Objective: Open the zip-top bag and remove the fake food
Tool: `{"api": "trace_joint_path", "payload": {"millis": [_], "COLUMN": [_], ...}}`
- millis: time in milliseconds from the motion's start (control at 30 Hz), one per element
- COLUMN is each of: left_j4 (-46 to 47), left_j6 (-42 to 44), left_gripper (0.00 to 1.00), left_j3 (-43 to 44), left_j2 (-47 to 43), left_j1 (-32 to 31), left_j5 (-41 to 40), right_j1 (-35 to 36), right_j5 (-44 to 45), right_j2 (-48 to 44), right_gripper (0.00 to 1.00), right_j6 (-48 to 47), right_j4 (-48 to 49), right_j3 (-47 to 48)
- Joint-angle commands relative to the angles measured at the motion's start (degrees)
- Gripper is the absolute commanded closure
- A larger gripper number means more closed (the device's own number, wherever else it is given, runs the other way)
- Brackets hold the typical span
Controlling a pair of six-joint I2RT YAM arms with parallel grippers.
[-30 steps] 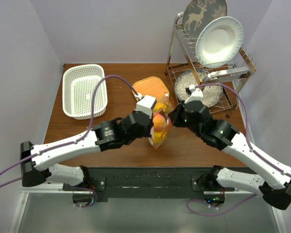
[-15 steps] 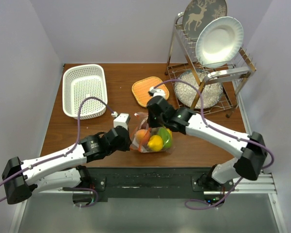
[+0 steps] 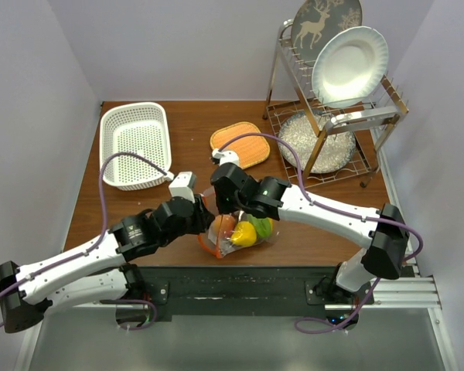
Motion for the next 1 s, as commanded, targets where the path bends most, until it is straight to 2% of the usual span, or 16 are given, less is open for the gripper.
{"api": "trace_joint_path", "payload": {"millis": [0,100,267,300,500,600,867,967], "left_j4": [9.97,16.21,27.83,31.50,40.13,43.39,50.77,53.67], "left_j6": [-5.74,-8.29,-9.53,-9.53,-7.68,-7.33,-8.56,-8.56], "left_gripper": [0.67,0.63,0.47,0.43,0.26,0.20,0.21,0.16], "left_j3": [-6.21,-10.78,-18.77,-19.48,-21.86,-22.65,-25.03,-24.85], "left_j2": [1.54,2.25,2.60,3.30,6.82,9.79,15.42,19.55], "left_j1": [0.10,0.10,0.27,0.27,0.36,0.36,0.45,0.45], "left_j5": [-0.78,-0.87,-0.52,-0.43,0.79,1.23,1.94,1.50], "right_j1": [1.54,1.72,1.90,1.99,3.30,3.31,3.39,3.57], "right_j5": [1.31,1.66,2.19,2.36,3.59,3.86,2.63,2.28], "right_j2": [-1.12,-1.21,-2.44,-2.61,-2.26,-2.17,-2.35,-2.35], "right_gripper": [1.00,1.00,1.00,1.00,1.00,1.00,1.00,1.00], "right_j6": [-0.18,0.35,0.97,1.14,1.49,1.67,1.85,1.23], "right_j4": [-0.73,-1.09,-1.26,-1.44,-2.67,-3.11,-1.97,-2.14], "right_j3": [2.27,0.95,-1.16,-1.16,-0.98,-1.25,-3.00,-2.39]}}
